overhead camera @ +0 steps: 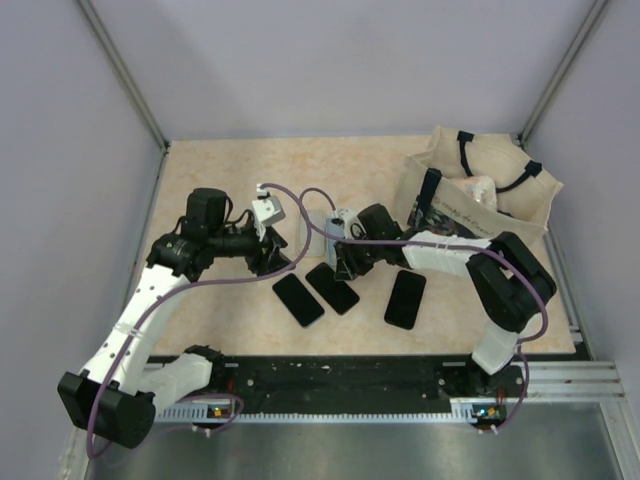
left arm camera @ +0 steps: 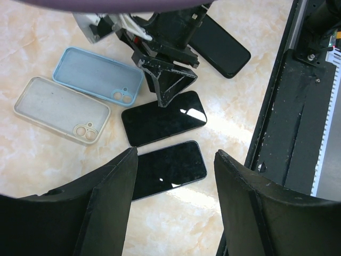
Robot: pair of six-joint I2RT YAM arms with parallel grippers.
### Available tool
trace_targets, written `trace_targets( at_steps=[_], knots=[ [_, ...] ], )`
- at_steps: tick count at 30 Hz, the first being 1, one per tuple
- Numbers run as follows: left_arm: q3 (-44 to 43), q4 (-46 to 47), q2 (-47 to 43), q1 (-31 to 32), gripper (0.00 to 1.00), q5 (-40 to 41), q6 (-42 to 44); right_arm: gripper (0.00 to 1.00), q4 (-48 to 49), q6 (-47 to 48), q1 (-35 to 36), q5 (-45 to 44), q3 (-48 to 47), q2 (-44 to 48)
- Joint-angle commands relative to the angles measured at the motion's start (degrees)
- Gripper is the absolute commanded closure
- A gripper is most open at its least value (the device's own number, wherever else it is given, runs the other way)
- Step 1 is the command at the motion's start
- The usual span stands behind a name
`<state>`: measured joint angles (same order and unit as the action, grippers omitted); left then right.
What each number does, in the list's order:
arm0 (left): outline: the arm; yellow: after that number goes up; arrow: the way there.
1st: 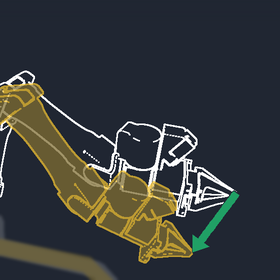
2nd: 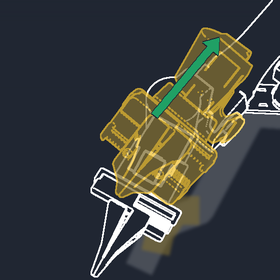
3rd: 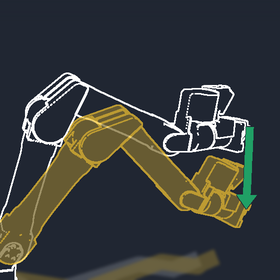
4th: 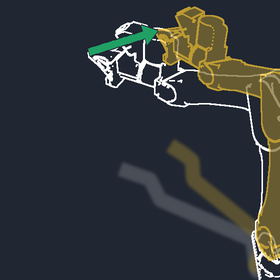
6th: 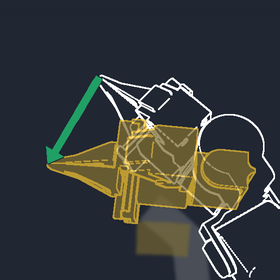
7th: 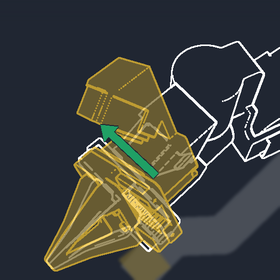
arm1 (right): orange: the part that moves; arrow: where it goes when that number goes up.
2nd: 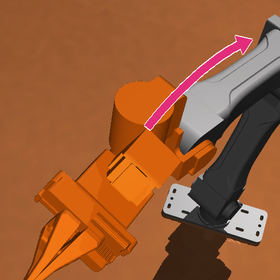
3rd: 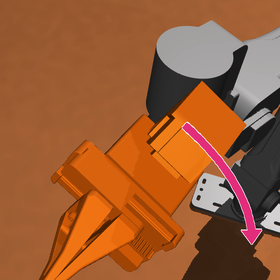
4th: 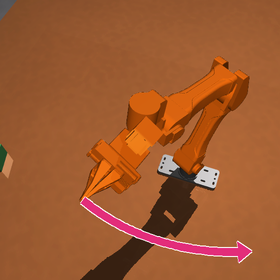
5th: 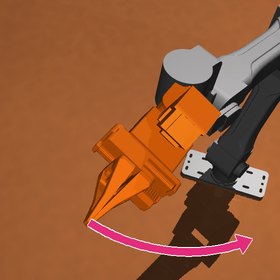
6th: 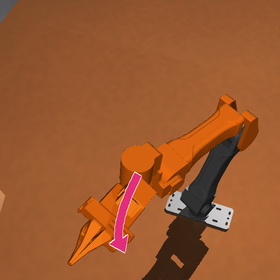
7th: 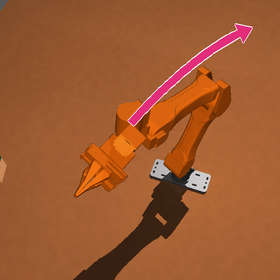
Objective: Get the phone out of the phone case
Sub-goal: Place the phone at the center of the board.
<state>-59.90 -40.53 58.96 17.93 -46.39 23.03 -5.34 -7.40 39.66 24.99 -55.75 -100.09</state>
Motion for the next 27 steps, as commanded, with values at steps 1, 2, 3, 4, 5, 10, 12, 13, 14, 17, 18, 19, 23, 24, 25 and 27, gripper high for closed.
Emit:
trace_targets(
  at_steps=[1,2,3,4,5,10,12,13,14,17,18,19,23,24,25,27],
  knots=[
    [0.2,1.9,-1.8,-0.4,0.35,0.1,0.1,0.55,0.2,2.6,0.3,-4.1,-0.1,7.0],
    [0.4,2.0,-1.9,-0.2,0.35,0.2,0.1,0.53,-0.4,3.3,0.1,-4.9,0.1,8.1],
    [0.5,2.0,-2.1,-0.2,0.35,0.2,0.2,0.52,-0.9,3.7,-0.2,-5.6,0.2,9.1],
    [0.7,2.0,-2.0,-0.3,0.35,0.2,0.1,0.50,-1.5,4.3,-0.7,-6.1,0.5,10.2],
    [0.8,2.1,-2.0,-0.2,0.35,0.2,0.3,0.48,-2.1,5.0,-1.2,-6.9,0.5,11.1],
    [2.9,2.2,-2.0,0.8,0.35,3.5,1.8,0.39,-7.2,9.7,-4.4,-9.2,1.3,16.8],
    [3.6,3.1,-1.6,2.7,0.36,7.0,0.8,0.35,-8.5,11.0,-6.3,-10.0,2.3,19.9],
    [4.0,3.9,-1.1,3.7,0.36,8.6,0.1,0.31,-9.2,11.4,-7.3,-10.5,2.8,21.4],
    [4.3,4.5,-0.7,4.8,0.36,9.6,-0.3,0.30,-9.9,12.3,-8.4,-10.9,3.1,23.6],
    [4.6,6.3,1.2,8.7,0.32,12.7,-1.6,0.21,-12.7,16.1,-10.5,-11.2,3.2,27.4],
    [4.7,7.3,2.0,10.1,0.29,13.9,-1.9,0.20,-14.3,17.9,-10.5,-11.5,2.8,28.2],
    [4.8,8.6,3.0,11.1,0.28,15.2,-2.7,0.19,-16.3,19.2,-10.6,-12.0,2.4,28.9],
    [3.9,12.3,8.7,15.9,0.27,18.0,-6.0,0.18,-23.1,24.3,-11.6,-12.3,2.4,32.5],
    [3.6,12.8,9.8,16.5,0.27,17.9,-6.5,0.18,-25.5,25.7,-11.8,-11.7,2.6,33.2],
    [3.3,13.3,10.4,16.8,0.27,17.7,-7.1,0.18,-27.7,27.4,-11.8,-11.5,3.0,34.0],
    [3.0,14.2,11.3,17.0,0.27,17.5,-7.9,0.18,-31.0,29.6,-11.9,-12.5,4.7,35.1]
  ],
)
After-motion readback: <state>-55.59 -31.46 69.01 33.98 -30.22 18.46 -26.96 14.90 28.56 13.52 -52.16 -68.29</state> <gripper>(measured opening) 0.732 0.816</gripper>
